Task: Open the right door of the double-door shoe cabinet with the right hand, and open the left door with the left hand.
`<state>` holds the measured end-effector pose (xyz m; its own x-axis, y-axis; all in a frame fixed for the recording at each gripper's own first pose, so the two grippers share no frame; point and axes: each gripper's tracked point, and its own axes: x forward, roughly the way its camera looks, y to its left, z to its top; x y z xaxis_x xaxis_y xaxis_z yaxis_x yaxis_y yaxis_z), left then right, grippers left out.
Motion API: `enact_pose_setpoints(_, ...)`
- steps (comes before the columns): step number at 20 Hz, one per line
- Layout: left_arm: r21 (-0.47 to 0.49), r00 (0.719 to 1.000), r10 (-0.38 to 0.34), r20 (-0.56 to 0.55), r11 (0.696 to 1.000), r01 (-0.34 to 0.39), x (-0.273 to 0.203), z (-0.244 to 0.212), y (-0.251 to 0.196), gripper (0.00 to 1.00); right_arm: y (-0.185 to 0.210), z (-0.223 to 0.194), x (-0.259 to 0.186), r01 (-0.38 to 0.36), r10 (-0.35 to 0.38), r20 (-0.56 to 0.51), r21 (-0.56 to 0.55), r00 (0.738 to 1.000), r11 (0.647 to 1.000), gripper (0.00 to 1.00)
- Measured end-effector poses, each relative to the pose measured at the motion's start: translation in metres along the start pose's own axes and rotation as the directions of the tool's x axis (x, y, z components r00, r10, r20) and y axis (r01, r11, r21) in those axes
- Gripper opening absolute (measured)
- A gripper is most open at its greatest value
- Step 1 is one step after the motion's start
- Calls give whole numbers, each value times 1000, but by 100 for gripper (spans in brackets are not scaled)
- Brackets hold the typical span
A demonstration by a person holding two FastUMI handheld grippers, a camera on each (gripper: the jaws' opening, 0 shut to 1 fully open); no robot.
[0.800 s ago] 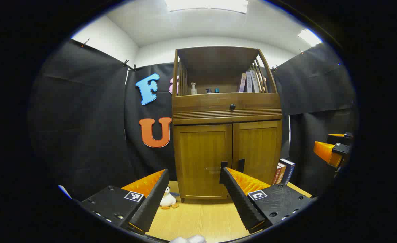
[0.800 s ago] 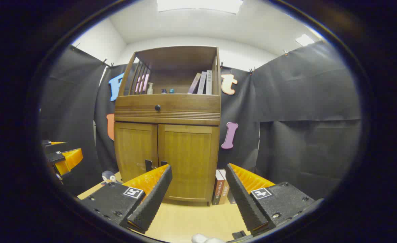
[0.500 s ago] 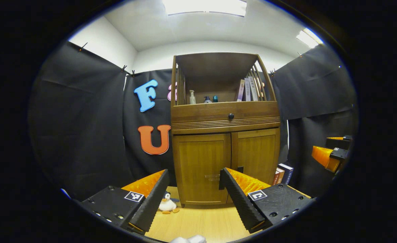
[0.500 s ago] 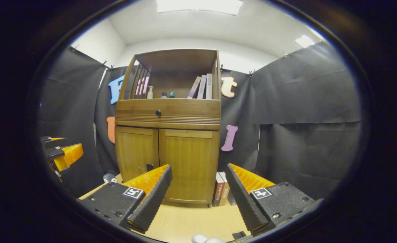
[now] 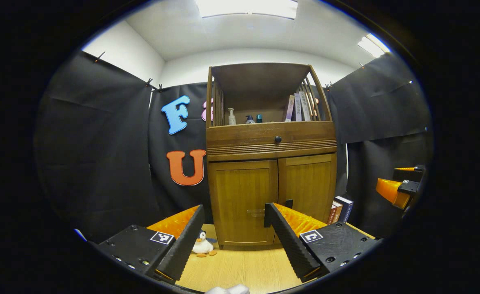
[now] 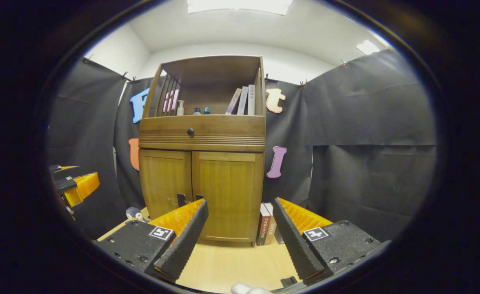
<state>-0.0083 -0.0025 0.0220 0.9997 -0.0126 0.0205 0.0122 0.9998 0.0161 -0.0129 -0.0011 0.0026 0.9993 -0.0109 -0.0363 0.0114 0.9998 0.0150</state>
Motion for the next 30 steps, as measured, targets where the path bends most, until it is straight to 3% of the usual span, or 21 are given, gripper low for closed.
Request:
enact_pose_setpoints(6,7,1000,4,0,1000,-4,-5,-3,0,96,-2,-5,9,15,-15,-1,-4,1000,1000,100)
enact_pose_setpoints(11,18,1000,10,-3,1000,-10,-12,-6,10,96,13,-22,43,23,-24,-12,-8,1000,1000,100)
enact_pose_setpoints(21,27,995,96,-23,995,-95,-20,-13,34,96,84,-98,174,-30,30,-71,5,997,1000,100)
enact_pose_setpoints(22,31,994,103,-23,994,-102,-20,-13,34,100,92,-105,189,-37,37,-83,11,996,999,100)
enact_pose_setpoints(23,34,994,111,-23,993,-110,-20,-13,35,96,99,-113,201,-44,45,-99,13,994,999,100)
enact_pose_setpoints(30,42,986,159,-57,987,-156,-19,-19,39,96,137,-143,271,-78,79,-150,13,986,997,100)
